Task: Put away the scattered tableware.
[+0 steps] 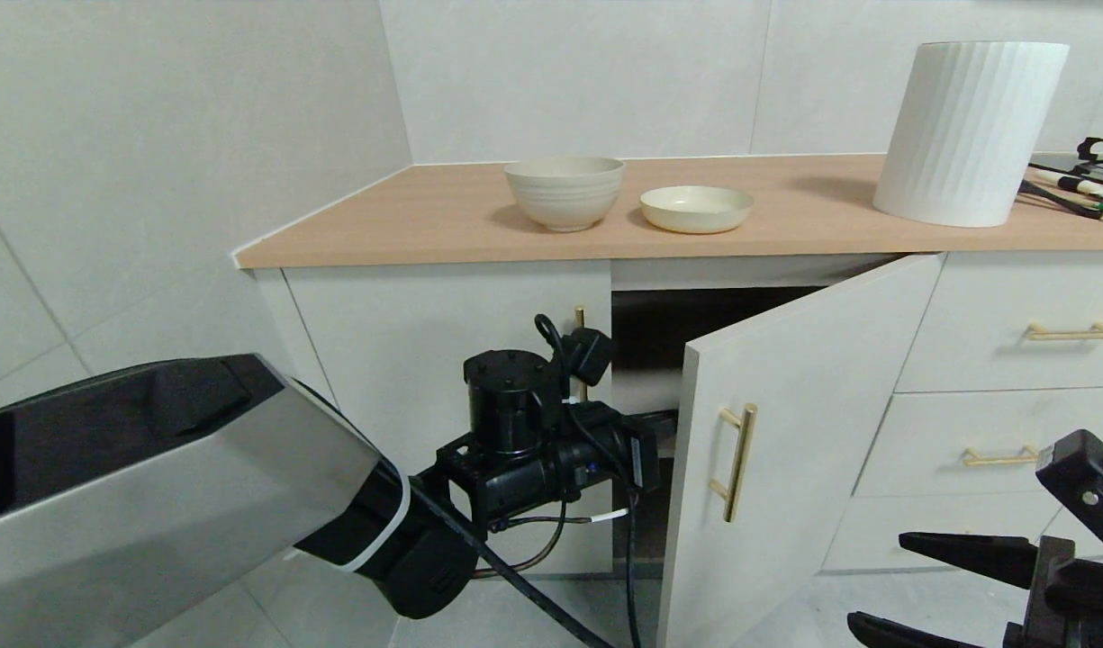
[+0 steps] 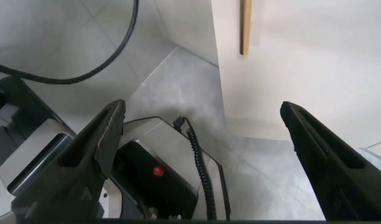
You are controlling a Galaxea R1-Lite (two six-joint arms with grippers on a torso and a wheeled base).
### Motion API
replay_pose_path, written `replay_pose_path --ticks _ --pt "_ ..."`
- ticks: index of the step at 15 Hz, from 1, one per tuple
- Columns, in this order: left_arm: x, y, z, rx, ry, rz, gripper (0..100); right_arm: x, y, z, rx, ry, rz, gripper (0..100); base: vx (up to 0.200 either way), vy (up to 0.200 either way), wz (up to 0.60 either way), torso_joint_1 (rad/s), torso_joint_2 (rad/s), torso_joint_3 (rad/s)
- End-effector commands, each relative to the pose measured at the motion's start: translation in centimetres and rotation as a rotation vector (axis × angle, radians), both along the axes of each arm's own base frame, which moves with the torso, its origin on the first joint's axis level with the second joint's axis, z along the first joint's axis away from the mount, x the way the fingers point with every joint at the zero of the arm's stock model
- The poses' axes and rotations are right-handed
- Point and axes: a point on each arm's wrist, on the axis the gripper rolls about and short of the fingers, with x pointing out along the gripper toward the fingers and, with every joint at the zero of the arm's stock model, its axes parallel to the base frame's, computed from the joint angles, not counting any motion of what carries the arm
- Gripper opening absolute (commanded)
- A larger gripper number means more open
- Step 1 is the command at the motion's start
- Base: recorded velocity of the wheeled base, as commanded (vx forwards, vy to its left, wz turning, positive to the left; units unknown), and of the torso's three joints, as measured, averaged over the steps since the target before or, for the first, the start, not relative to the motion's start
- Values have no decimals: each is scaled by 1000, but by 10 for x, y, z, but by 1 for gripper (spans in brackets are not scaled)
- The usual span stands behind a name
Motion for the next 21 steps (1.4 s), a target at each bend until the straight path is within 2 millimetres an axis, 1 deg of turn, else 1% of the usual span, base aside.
replay_pose_path --ticks 1,5,7,8,10,13,15,17,18,19,20,21 --pt "4 -4 -2 -3 -3 -2 0 1 1 0 -2 3 2 100 0 0 0 0 0 0" --pt "3 -25 10 -7 -6 -42 0 0 1 -1 -3 4 2 100 0 0 0 0 0 0" --pt "5 -31 15 -12 -12 -49 0 0 0 0 0 0 2 100 -200 0 0 5 2 2" --pt "6 -32 14 -15 -16 -49 0 0 0 0 0 0 2 100 -200 0 0 27 -2 -2" --pt "11 -37 9 -12 -15 -45 0 0 0 0 1 -1 2 100 0 0 0 0 0 0" --pt "10 -38 6 -8 -13 -48 0 -2 -1 3 11 -14 5 100 0 0 0 0 0 0" --pt "6 -45 5 -7 -18 -64 0 -6 2 3 12 -15 35 100 0 0 0 0 0 0" --pt "-3 -53 6 -5 -22 -55 0 -8 3 3 16 -20 51 100 0 0 0 0 0 0" --pt "-14 -61 12 -11 -33 -54 0 -10 2 2 17 -20 58 100 0 0 0 0 0 0" --pt "-27 -69 19 -22 -43 -87 0 -12 1 4 28 -25 74 100 0 0 0 0 0 0" --pt "-46 -76 25 -32 -42 -153 0 -14 1 5 50 -23 117 100 0 0 0 0 0 0" --pt "-69 -80 31 -40 -28 -282 0 -18 -1 8 75 -33 151 100 0 0 0 0 0 0"
